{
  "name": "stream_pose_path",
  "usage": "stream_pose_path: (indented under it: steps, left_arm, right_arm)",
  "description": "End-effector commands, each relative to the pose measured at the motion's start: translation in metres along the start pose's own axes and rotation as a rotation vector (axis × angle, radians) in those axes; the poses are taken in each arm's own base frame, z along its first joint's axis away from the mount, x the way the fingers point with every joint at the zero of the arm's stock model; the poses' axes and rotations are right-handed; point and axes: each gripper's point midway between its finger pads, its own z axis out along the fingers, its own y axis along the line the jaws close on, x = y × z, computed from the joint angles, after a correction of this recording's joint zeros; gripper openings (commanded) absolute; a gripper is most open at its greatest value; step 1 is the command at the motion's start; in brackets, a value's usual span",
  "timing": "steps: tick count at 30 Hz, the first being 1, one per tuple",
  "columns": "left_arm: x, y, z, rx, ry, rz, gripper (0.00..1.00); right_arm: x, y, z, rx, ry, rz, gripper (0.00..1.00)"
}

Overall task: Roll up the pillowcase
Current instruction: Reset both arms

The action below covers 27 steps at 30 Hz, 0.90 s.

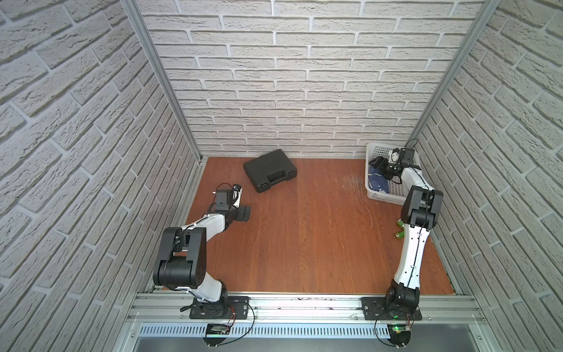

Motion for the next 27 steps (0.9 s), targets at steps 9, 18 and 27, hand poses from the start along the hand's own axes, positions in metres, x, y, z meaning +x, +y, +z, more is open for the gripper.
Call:
stream_pose_path:
  steps: [9,18,27]
  left_arm:
    - [-0.014,0.002,-0.013,0.005,-0.058,0.012,0.98]
    - [-0.038,-0.002,-0.036,0.035,-0.148,-0.009,0.99]
    - [-0.068,-0.015,-0.054,0.115,-0.274,-0.063,0.99]
  right_arm:
    - [-0.025,0.071,-0.089,-0.048,-0.132,-0.13,0.88]
    - [0.037,0.089,-0.146,-0.037,-0.16,-0.313,1.0]
    - [0.13,0.074,-0.189,0.175,-0.315,-0.57,1.0]
